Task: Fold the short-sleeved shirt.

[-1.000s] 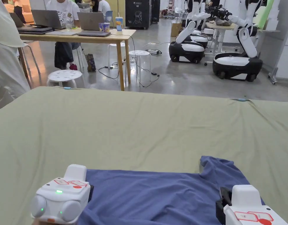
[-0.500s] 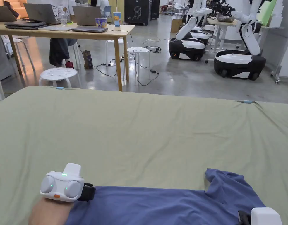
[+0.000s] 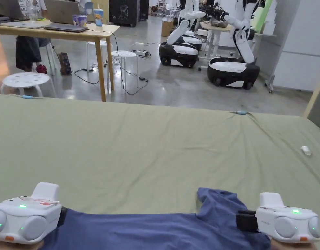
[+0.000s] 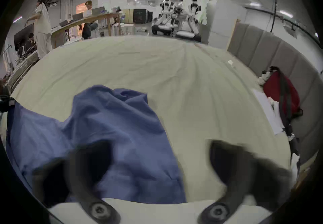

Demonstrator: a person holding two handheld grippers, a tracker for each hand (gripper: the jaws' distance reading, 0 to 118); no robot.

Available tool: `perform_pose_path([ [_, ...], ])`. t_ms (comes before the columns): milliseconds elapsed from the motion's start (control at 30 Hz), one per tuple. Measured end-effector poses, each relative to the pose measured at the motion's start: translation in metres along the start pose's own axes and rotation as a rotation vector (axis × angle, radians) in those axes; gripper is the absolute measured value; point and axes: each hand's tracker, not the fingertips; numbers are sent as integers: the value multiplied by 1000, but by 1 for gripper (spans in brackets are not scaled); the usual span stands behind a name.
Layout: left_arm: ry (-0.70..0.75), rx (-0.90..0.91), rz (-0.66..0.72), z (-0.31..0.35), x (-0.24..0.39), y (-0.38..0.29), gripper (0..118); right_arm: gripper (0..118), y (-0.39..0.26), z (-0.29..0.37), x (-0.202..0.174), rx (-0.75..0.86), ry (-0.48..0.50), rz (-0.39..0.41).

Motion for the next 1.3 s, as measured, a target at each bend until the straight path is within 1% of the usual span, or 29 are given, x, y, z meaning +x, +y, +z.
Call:
perform_pose_path([
  [33,-3,5,-3,4,0,2,1,109,1,-6,-1,30,-2,-3],
  [67,-4,13,-7,7,1,3,1,105,4,-16,-2,30,-3,6],
  [133,-3,17,-9,9,-1,3,1,106,7,-31,-3,7,-26,9],
  [233,-8,8,3,5,-4,2,1,110,3,-43,-4,-35,-14,16],
  [267,-3,5,3,5,-4,1,1,107,2,-41,-4,-48,-3,-3],
  [300,1,1,4,3,-5,-1,1,101,1,-37,-2,-34,23,-32],
  [333,1,-4,8,2,-6,-2,1,91,0,-32,-4,-24,25,-20],
  [367,0,-9,10,1,-5,-3,1,67,-1,-24,-10,18,28,22],
  [400,2,-13,10,1,-5,-4,1,35,-1,-24,-14,40,19,65],
  [433,2,-16,11,1,-4,-5,1,0,-2,-23,-18,33,20,86],
  [467,1,-18,12,3,-3,-7,1,1,-4,-17,-21,39,-27,99],
  [533,3,-12,18,9,-2,-10,1,1,-4,-6,-19,23,14,84],
  [567,8,-2,15,15,-2,-12,1,1,-5,7,-19,24,56,61],
  [633,13,34,31,33,-6,-14,1,1,-8,39,-22,114,6,93],
  [733,2,79,40,68,-9,-17,1,1,-15,90,-15,205,39,64],
  [800,-2,121,39,99,-9,-25,1,1,-29,127,-11,261,10,87],
  [933,-13,177,51,152,-15,-51,1,1,-66,192,-6,303,-10,81],
  [967,-12,190,57,165,-16,-61,1,1,-80,189,0,311,-19,91],
  [1133,-26,187,90,204,-30,-112,1,1,-147,240,5,332,-26,94],
  [1233,-35,118,104,206,-32,-150,1,1,-185,244,3,282,-7,75],
  [1300,-42,74,108,199,-29,-170,1,1,-207,232,-1,234,-7,71],
])
